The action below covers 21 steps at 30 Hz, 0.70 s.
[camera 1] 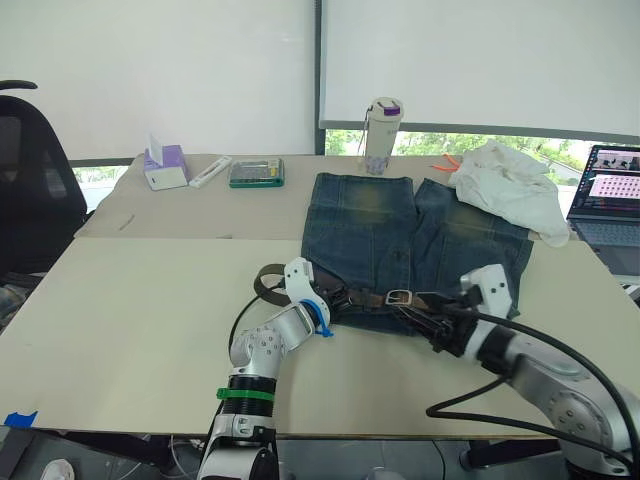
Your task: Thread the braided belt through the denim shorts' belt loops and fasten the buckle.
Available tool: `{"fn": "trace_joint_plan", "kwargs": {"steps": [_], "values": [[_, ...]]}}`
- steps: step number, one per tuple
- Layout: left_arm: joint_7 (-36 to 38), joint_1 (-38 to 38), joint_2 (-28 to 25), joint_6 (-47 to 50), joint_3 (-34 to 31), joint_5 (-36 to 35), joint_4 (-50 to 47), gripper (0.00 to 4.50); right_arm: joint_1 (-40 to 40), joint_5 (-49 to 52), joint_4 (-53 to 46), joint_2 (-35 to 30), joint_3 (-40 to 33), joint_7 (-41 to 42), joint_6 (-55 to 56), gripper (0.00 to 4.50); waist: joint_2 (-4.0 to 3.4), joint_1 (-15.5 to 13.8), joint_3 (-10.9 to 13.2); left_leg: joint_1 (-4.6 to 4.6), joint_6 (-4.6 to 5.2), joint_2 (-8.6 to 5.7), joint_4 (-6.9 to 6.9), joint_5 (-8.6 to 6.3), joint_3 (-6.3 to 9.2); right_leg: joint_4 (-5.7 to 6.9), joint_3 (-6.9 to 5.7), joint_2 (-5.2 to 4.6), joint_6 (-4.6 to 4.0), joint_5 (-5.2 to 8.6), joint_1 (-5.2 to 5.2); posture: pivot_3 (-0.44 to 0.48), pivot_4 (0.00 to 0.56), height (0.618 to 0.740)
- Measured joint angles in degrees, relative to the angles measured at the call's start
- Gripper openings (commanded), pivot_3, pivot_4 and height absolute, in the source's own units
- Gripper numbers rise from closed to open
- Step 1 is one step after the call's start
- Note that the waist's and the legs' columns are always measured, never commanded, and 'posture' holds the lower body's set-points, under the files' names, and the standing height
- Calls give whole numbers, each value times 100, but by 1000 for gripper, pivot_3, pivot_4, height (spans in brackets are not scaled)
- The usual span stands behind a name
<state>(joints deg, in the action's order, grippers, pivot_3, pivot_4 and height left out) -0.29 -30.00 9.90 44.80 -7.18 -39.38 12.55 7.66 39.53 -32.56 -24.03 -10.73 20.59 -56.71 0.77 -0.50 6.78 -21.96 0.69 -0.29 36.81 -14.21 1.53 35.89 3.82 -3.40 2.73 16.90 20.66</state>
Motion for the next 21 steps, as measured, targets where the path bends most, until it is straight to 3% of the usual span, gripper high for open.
{"fn": "trace_joint_plan", "kwargs": {"steps": [8,21], "values": [[171,-68,-21,-136,107,232,182,0,597,-530,1126,669,603,-896,-146,3530,-6,-19,-4,1,-1,-3,0,0,1,5,-2,-4,0,0,0,0,150,740],[327,-68,-25,-215,118,479,197,0,1015,-443,1602,1689,41,-1569,-535,3530,-10,18,-6,2,-1,1,-1,0,1,16,-2,-1,0,0,2,0,150,740]]}}
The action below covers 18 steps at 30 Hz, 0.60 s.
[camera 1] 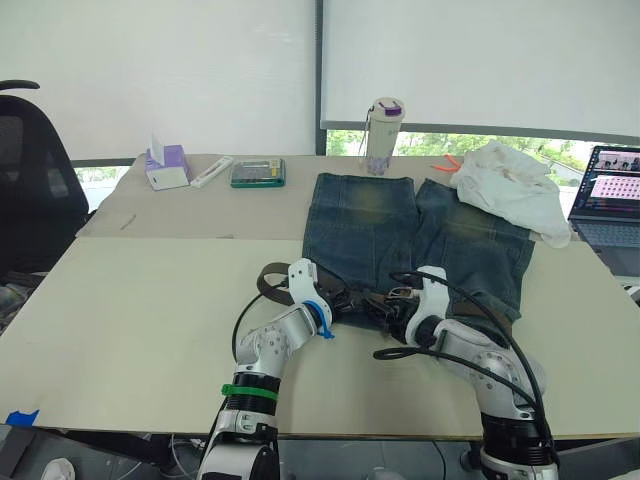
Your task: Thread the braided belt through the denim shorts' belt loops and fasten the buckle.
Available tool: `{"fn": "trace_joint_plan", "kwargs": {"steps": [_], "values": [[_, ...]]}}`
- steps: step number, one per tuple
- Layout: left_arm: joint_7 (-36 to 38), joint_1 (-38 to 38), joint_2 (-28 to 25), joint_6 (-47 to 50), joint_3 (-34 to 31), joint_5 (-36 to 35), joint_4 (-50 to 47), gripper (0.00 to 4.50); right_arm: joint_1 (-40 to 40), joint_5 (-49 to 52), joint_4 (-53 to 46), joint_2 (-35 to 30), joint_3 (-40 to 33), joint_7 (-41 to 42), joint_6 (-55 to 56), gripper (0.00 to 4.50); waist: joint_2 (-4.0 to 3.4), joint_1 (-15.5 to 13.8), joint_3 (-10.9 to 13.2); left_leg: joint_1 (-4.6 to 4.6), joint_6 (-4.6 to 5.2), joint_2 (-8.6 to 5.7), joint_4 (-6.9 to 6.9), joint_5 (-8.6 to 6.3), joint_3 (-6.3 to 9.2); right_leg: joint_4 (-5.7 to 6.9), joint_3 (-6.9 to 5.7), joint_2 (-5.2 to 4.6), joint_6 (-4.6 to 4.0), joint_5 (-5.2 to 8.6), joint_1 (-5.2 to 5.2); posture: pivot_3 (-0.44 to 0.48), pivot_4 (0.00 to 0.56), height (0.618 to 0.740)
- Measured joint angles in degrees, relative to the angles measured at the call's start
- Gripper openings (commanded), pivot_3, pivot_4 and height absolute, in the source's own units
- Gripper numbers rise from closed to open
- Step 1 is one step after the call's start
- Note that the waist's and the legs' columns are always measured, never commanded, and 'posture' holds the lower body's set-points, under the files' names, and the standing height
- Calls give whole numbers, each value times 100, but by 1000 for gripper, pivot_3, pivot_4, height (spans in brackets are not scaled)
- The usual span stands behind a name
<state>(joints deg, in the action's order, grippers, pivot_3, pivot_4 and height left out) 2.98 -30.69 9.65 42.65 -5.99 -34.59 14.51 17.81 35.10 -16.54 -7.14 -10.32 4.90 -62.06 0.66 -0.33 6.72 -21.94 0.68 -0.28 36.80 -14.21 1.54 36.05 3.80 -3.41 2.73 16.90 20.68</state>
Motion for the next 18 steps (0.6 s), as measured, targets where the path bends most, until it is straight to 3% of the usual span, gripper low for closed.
{"fn": "trace_joint_plan", "kwargs": {"steps": [3,11,13,18], "values": [[43,0,0,-7,1,52,2,0,72,15,115,175,-154,-63,-6,2721,-2,7,-1,-1,0,0,0,0,0,3,0,0,0,0,1,0,150,740],[78,0,0,-18,-12,98,4,0,138,231,222,361,-528,-164,-60,10,-3,20,-2,-3,0,0,-1,0,0,3,-1,0,0,0,4,0,150,740],[104,0,-1,-20,-25,100,5,0,148,298,222,424,-634,-208,-78,10,-3,25,-1,-5,0,0,-1,0,0,3,-1,0,0,0,6,0,150,740],[348,-12,-13,37,-72,45,-1,1625,147,525,52,529,-833,-336,-224,0,-4,38,-2,-8,0,1,-2,0,0,3,-1,0,0,0,11,0,150,740]]}}
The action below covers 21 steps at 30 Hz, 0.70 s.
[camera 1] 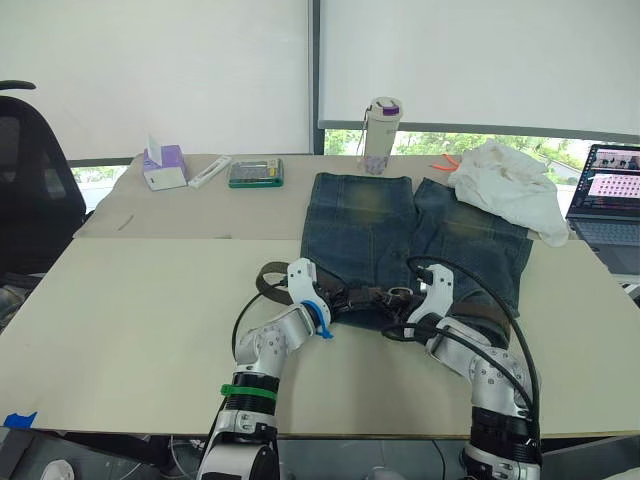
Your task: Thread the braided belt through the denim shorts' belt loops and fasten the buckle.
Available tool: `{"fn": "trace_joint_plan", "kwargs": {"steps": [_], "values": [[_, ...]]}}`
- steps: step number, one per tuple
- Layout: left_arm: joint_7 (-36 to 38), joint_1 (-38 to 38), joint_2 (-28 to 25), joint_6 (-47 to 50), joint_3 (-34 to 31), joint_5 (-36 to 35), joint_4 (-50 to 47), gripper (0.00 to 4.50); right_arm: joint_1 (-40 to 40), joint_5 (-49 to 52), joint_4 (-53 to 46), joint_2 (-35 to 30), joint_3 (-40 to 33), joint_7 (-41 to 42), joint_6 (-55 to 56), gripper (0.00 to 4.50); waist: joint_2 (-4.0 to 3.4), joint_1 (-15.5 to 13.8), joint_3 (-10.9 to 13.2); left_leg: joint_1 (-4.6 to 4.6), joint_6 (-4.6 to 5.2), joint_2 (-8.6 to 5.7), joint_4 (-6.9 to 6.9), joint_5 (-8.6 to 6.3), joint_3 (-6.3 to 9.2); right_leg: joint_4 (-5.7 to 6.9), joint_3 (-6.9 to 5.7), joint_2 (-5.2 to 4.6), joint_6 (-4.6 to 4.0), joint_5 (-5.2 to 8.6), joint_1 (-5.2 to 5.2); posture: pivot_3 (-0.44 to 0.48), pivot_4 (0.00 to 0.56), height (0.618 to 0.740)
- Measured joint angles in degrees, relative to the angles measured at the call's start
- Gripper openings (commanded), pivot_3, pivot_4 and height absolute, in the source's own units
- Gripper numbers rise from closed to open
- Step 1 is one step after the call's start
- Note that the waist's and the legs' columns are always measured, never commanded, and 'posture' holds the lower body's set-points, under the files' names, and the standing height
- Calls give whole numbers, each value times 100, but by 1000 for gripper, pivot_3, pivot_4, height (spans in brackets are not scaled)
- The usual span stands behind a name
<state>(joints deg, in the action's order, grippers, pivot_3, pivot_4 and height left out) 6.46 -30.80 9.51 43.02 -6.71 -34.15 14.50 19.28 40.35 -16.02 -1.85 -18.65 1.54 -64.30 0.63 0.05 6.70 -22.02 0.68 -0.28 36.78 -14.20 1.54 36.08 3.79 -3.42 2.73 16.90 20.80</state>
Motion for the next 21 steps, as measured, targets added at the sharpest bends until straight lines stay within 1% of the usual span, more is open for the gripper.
{"fn": "trace_joint_plan", "kwargs": {"steps": [1,4,7,8,9,11,14,15,16,19,21], "values": [[60,-12,-9,31,-1,-3,-8,2008,0,42,-89,-15,-6,-49,-30,0,0,6,0,0,0,0,0,0,0,0,0,0,0,0,0,0,150,740],[189,-42,-141,91,36,19,-46,2975,0,127,-294,-145,-42,-119,-112,0,-1,16,0,1,0,0,-1,0,0,-1,0,0,0,0,0,0,150,740],[449,-22,-406,268,92,-18,-205,3973,-5,231,-504,-488,-160,-121,-252,0,-1,63,-1,2,0,1,-4,0,0,-1,0,2,0,0,0,0,150,740],[658,42,-604,377,151,-67,-332,4348,-21,332,-562,-633,-239,-87,-289,0,-3,87,-2,5,0,3,-8,0,-1,-1,0,5,0,0,1,0,150,740],[817,98,-767,440,181,-96,-425,4469,-41,378,-610,-751,-326,-75,-345,0,-8,119,-5,8,0,8,-12,0,-2,0,2,9,0,0,1,0,150,740],[1218,271,-1137,535,307,-146,-670,4469,-80,449,-637,-963,-534,-68,-415,0,-16,181,-10,17,0,11,-22,0,-2,-1,3,13,-2,1,1,0,150,740],[2050,642,-1904,466,794,-47,-1162,4469,-162,687,-694,-1319,-776,-35,-598,0,-23,240,-11,24,-3,11,-43,2,-5,-2,12,13,-5,2,1,0,150,740],[2431,804,-2212,287,990,61,-1336,4469,-187,816,-712,-1504,-944,-14,-693,0,-25,233,-10,25,-5,10,-46,3,-6,-5,12,11,-5,3,0,0,150,740],[2655,896,-2370,142,1100,140,-1405,4469,-191,863,-721,-1606,-1045,13,-721,0,-25,224,-10,25,-5,10,-46,3,-6,-9,12,9,-5,3,0,0,150,740],[3244,1145,-2710,-528,1428,487,-1519,4469,-277,1272,-797,-2031,-1298,253,-875,0,-28,186,-6,15,-5,8,-44,4,-8,-19,13,1,-6,3,0,0,150,740],[3608,1291,-2944,-914,1533,625,-1594,4469,-383,1580,-848,-2386,-1523,509,-890,0,-26,135,-4,9,-4,10,-44,4,-8,-26,12,-1,-6,2,0,0,150,740]]}}
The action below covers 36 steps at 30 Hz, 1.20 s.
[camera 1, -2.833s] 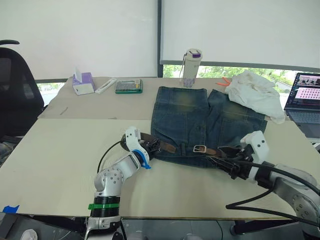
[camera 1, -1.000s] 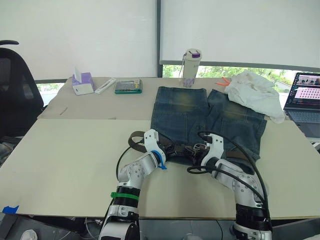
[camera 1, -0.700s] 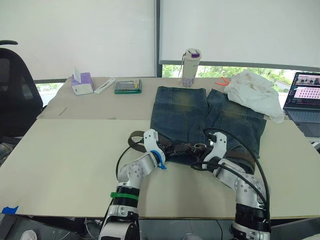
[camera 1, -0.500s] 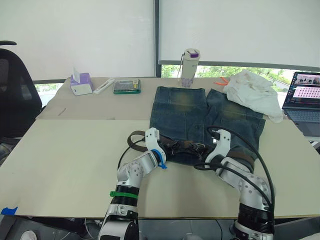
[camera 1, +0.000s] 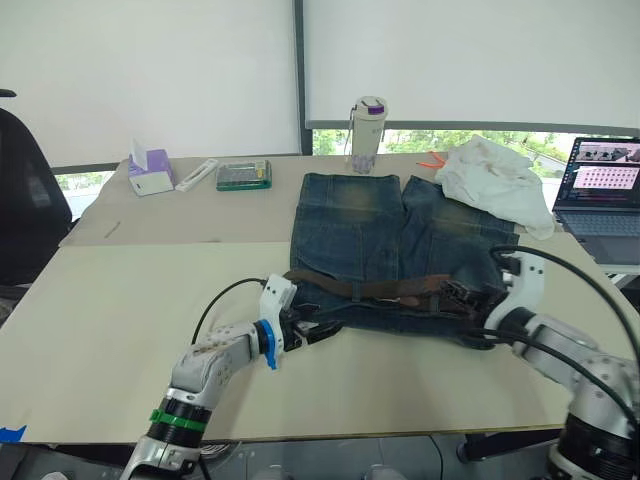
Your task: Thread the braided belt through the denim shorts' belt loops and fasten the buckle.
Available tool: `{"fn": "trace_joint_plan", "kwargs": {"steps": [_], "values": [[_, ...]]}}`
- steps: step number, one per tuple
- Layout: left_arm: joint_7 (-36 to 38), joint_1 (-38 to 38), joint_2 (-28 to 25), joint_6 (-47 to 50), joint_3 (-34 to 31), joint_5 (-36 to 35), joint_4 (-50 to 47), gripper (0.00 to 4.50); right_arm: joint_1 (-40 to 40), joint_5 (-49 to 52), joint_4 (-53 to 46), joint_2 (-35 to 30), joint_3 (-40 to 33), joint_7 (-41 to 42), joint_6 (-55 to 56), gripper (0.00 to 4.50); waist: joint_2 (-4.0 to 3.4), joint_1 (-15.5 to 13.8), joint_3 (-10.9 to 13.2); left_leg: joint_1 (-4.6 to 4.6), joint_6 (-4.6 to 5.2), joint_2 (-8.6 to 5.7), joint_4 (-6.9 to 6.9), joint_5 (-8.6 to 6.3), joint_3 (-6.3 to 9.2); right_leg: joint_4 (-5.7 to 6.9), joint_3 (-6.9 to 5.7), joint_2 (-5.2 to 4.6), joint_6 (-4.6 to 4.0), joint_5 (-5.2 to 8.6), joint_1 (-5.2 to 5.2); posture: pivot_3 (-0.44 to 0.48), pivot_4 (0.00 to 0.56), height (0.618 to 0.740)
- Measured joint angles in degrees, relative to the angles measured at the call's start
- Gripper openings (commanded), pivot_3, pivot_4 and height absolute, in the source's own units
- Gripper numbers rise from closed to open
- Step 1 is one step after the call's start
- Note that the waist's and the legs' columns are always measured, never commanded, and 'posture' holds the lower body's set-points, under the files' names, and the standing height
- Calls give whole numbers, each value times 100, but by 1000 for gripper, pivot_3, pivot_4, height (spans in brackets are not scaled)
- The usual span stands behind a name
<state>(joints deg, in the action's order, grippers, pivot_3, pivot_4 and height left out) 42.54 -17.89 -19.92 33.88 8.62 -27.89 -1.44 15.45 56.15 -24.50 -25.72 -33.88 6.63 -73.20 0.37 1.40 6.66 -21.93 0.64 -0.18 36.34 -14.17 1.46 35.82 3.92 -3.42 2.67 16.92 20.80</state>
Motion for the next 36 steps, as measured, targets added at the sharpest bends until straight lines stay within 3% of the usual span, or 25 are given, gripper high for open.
{"fn": "trace_joint_plan", "kwargs": {"steps": [9,20,23,27,30,36], "values": [[964,246,-380,-520,11,-60,-682,4469,327,1176,386,-912,-891,133,35,0,3,-67,3,-8,6,6,2,1,-1,-4,1,-7,0,0,0,0,150,740],[1029,205,-268,-692,-289,-172,-650,4469,295,3492,902,-1099,-1323,-529,799,0,4,-69,6,-13,14,6,4,4,-3,-2,0,-5,1,0,-1,0,150,740],[1023,211,-161,-707,-320,-258,-651,4469,129,3838,692,-971,-971,-763,1103,0,5,-63,6,-12,14,9,3,4,-3,-1,0,-3,1,0,-1,0,150,740],[637,172,343,66,-578,-1039,-763,4469,148,3794,462,81,-10,-1257,1724,0,5,-7,8,-11,14,18,5,4,1,5,2,-1,1,0,0,0,150,740],[-94,-125,878,891,-921,-1992,-945,4469,238,3565,433,714,714,-1430,2148,0,0,-30,11,-33,14,15,21,4,5,25,-3,0,3,0,24,0,150,740],[-1502,-561,1505,1668,-1632,-3202,-926,4469,331,3363,346,1173,1471,-1428,2554,0,0,-66,10,-36,14,8,28,4,7,30,-8,-3,6,-2,22,0,150,740]]}}
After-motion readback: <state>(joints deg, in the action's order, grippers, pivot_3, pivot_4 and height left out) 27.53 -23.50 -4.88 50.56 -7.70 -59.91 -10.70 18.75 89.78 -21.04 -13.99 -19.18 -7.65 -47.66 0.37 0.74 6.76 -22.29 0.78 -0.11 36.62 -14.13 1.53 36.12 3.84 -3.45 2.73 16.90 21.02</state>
